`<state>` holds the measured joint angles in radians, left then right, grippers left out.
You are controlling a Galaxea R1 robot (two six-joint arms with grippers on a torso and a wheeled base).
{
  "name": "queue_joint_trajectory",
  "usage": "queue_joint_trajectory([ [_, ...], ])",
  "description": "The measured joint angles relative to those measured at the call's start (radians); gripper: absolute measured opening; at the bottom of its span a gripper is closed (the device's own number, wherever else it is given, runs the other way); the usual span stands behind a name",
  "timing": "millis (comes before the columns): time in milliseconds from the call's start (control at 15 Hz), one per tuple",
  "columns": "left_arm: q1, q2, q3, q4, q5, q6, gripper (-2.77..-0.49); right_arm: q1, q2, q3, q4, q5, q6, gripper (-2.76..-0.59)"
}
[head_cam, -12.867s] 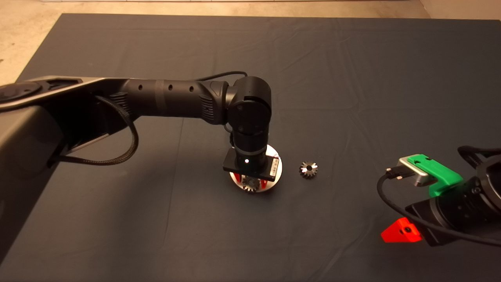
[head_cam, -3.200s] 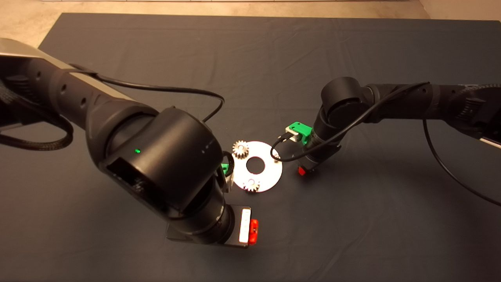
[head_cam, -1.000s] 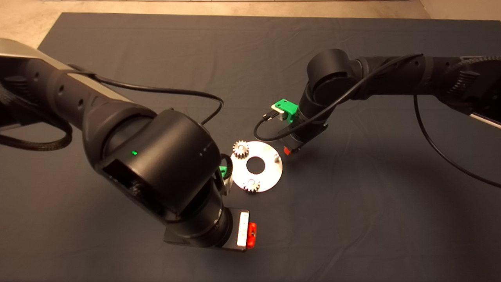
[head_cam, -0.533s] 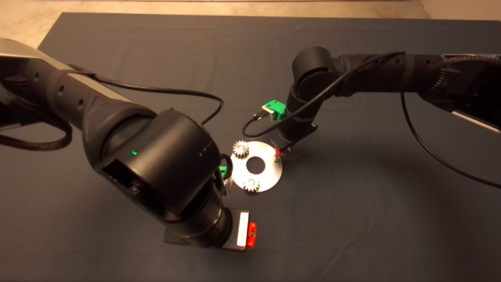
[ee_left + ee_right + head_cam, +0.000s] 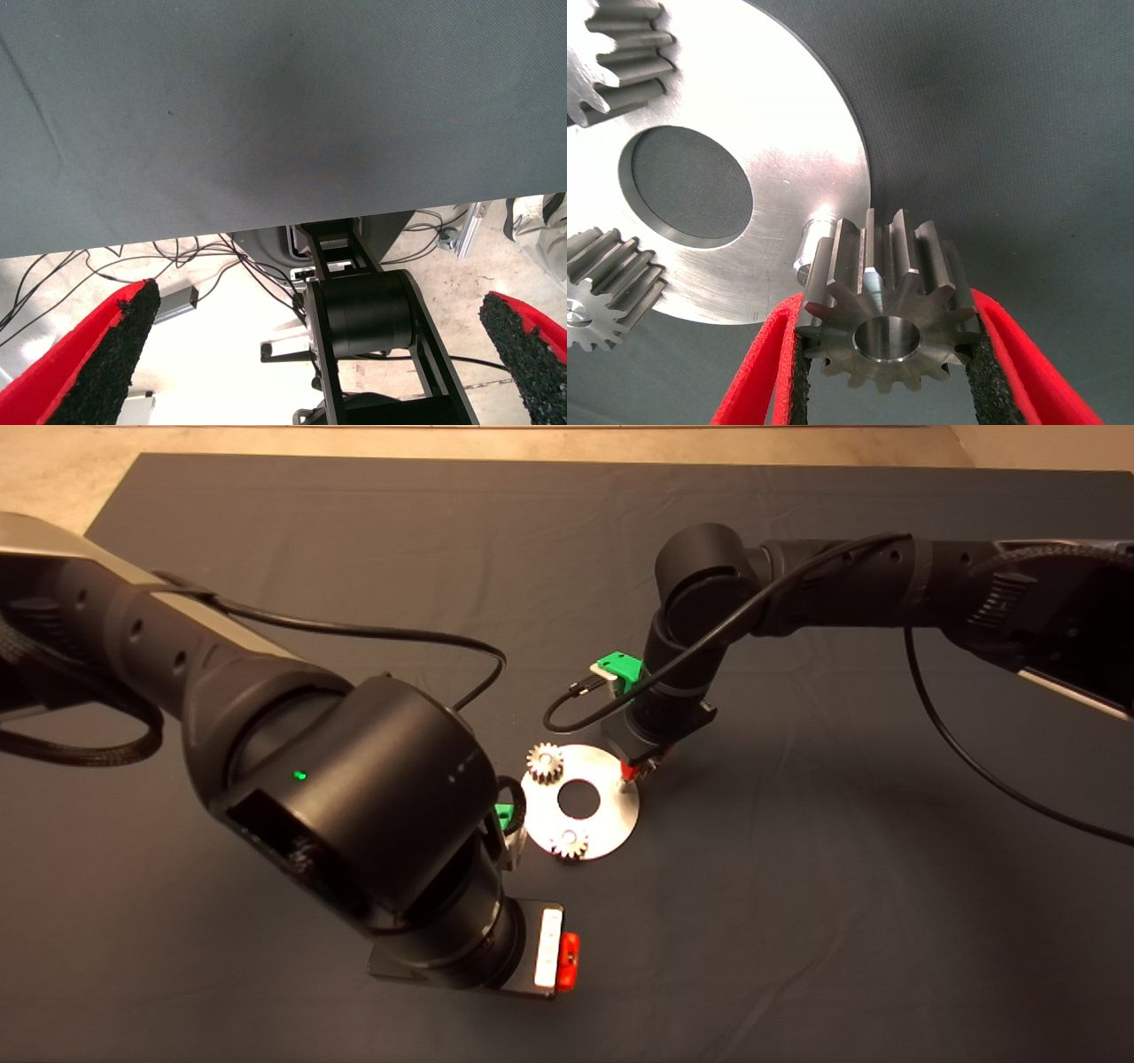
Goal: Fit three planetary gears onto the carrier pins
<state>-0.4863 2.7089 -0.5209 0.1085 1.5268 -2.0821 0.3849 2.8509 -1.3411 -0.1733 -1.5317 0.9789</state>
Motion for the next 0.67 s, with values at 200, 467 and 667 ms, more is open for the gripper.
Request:
queue_joint_trajectory([
  [200, 0.0, 0.0, 0.0, 0.0, 0.0, 0.0, -0.64, 0.009, 0.011, 0.0, 0.013, 0.001, 0.002, -2.37],
  [467, 0.0, 0.0, 0.001, -0.001, 0.0, 0.0, -0.64, 0.011, 0.023, -0.001, 0.018, 0.0, 0.002, -2.36],
  [667, 0.0, 0.0, 0.005, -0.004, 0.0, 0.0, -0.64, 0.011, 0.034, -0.003, 0.018, 0.001, 0.002, -2.36],
])
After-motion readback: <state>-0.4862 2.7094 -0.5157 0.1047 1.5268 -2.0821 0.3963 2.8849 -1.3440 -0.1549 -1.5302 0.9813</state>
